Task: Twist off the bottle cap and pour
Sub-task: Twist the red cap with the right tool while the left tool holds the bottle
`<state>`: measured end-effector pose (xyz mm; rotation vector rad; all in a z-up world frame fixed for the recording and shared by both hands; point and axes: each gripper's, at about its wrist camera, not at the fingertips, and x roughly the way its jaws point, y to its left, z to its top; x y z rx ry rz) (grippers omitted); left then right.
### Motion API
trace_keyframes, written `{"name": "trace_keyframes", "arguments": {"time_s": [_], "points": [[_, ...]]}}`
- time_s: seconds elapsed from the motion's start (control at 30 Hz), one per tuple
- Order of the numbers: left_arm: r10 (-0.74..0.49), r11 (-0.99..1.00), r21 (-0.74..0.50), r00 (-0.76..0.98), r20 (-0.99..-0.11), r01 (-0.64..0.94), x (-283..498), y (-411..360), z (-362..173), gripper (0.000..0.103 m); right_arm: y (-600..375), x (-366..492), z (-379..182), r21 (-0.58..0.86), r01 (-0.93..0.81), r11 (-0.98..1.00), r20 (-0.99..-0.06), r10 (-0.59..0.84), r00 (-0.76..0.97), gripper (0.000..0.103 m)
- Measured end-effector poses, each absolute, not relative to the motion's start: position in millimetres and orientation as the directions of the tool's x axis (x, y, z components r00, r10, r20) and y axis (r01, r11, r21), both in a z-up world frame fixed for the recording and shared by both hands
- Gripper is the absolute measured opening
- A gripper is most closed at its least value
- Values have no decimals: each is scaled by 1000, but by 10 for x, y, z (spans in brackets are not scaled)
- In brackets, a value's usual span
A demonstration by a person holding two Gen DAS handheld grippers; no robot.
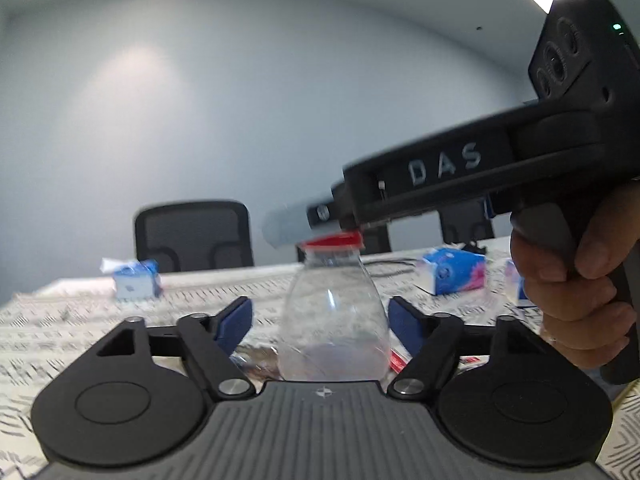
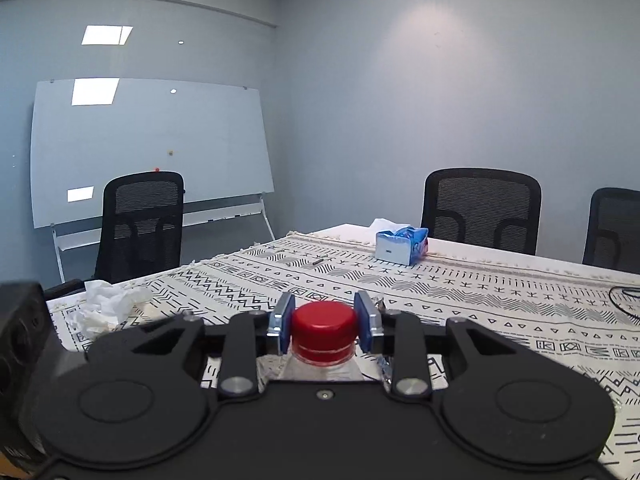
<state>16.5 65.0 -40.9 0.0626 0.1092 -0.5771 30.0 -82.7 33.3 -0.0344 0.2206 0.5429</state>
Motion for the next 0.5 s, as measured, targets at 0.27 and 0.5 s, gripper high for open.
{"name": "trace_keyframes", "arguments": {"time_s": [0.27, 0.5], "points": [[-532, 839, 55, 838, -124, 541, 113, 624, -426, 53, -610, 252, 307, -35, -416, 909, -236, 397, 887, 37], [-533, 839, 44, 836, -129, 542, 246, 655, -428, 52, -485, 265, 236, -56, -364, 930, -209, 345, 915, 34]]}}
